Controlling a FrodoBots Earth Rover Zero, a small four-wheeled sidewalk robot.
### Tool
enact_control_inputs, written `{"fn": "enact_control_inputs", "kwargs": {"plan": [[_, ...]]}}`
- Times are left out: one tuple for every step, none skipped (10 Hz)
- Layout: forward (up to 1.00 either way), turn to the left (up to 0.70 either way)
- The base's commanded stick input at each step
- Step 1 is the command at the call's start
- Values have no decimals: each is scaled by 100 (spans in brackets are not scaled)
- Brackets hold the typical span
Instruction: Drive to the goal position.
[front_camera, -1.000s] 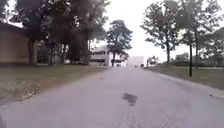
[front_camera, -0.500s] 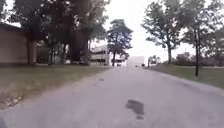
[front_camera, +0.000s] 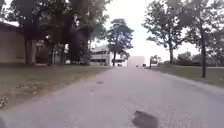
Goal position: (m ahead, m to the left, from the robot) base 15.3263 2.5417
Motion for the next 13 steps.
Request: {"fn": "enact_control_inputs", "kwargs": {"plan": [[85, 0], [85, 0], [85, 0], [85, -1], [85, -34], [85, -34], [85, -34], [85, -34], [85, -34], [85, -18], [85, 0], [85, 0], [85, 0]]}}
